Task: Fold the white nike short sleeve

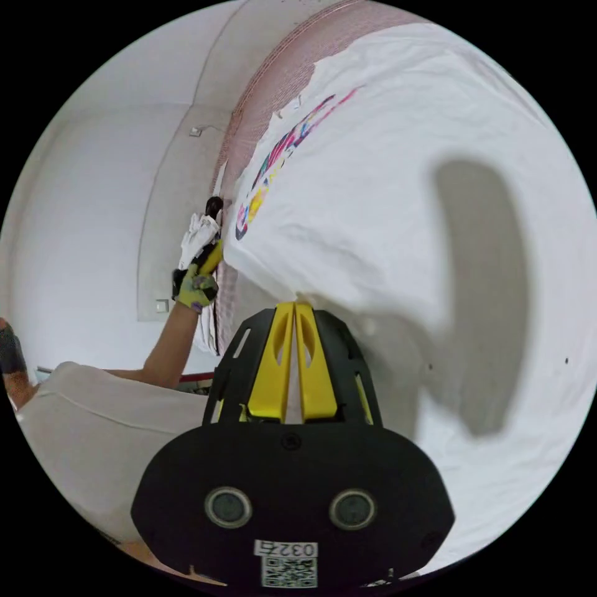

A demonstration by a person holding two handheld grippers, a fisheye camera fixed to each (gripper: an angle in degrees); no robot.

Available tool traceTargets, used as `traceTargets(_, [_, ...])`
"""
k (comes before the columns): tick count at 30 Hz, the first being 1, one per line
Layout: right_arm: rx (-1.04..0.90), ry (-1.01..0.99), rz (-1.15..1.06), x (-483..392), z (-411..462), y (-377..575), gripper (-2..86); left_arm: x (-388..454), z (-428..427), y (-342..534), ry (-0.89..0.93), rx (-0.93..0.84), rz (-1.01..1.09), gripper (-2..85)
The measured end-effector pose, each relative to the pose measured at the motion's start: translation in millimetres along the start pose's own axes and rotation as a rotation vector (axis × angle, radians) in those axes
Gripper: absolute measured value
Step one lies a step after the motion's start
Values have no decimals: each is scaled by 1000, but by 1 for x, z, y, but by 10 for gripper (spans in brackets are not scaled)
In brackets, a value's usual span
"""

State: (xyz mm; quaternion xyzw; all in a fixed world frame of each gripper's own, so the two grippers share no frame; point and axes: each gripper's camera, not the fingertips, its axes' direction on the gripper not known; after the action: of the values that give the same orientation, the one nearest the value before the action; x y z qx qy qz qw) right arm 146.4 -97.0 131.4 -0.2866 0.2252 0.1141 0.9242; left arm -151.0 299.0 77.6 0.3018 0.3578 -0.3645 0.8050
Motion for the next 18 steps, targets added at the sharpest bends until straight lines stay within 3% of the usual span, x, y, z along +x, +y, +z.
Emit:
traceTargets(3, [1,-7,-5,3,-2,2,-10,24,-32,10,-121,149,99,-6])
traceTargets(5, [0,-18,-2,5,-2,3,-10,57,-23,2,-123,115,251,-12])
traceTargets(7, [2,-48,11,11,-3,6,-10,105,19,-18,-69,-45,445,-10])
traceTargets(12, [-5,-58,13,15,-4,11,-10,157,130,-63,-91,-358,540,-9])
traceTargets(14, [-6,-52,8,14,-4,13,-10,168,161,-78,-213,-388,541,-9])
traceTargets(18, [-2,-70,22,17,-2,18,-10,200,203,-105,-160,-438,543,-9])
